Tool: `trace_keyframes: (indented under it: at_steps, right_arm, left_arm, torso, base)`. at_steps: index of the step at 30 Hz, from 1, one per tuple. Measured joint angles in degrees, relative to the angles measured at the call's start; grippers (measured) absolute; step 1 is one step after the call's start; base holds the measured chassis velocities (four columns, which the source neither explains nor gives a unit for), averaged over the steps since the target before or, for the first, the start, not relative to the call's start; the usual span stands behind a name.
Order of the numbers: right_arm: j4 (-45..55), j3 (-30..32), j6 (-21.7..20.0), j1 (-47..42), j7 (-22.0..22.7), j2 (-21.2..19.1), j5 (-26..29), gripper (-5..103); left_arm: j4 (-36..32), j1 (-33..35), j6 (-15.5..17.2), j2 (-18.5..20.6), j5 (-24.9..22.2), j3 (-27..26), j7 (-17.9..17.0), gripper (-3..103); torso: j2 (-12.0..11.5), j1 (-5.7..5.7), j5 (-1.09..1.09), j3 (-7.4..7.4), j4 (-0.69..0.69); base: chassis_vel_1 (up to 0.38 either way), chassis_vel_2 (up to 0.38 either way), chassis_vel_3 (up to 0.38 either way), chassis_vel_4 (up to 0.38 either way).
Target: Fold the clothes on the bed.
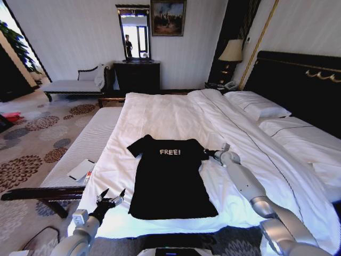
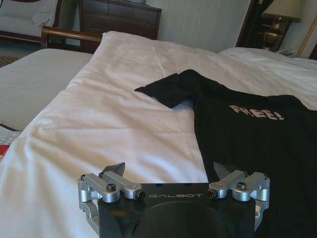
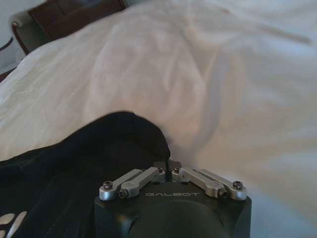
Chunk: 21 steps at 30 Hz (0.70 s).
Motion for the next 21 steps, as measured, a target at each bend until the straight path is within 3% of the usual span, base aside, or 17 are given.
trace_keyframes:
  at_steps: [3, 7, 10, 21]
  right_arm:
    - [0.00, -0.86, 2.94, 0.56, -0.78, -0.28, -2.16, 1]
    - [-1.28, -3.00, 9.91, 2.15, -3.01, -0.19, -7.74, 1]
    - [-1.74, -3.70, 12.08, 2.61, -3.74, 0.14, -9.42, 1]
    - [-3.82, -4.36, 13.89, 1.99, -4.17, 0.13, -13.72, 1]
  left_arm:
    - [0.00, 0.11, -0.01, -0.06, -0.02, -0.18, -0.01, 100]
    - [-0.15, 0.28, -0.07, -0.11, -0.25, -0.64, 0.02, 100]
    - [-0.29, 0.38, -0.10, -0.16, -0.40, -0.86, 0.04, 100]
    - [-0.50, 1.19, -0.39, -0.51, -0.46, -1.75, 0.62, 100]
  torso:
    - [0.00, 0.00, 0.00, 0.00, -0.02]
    - [0.00, 0.00, -0.01, 0.00, 0.00]
    - [0.00, 0.00, -0.02, 0.00, -0.01]
    - [0.00, 0.00, 0.00, 0.00, -0.01]
  base:
    - [0.000, 0.000, 0.000, 0.000]
    - [0.000, 0.000, 0.000, 0.000]
    - [0.000, 0.000, 0.000, 0.000]
    - [0.000, 0.000, 0.000, 0.000]
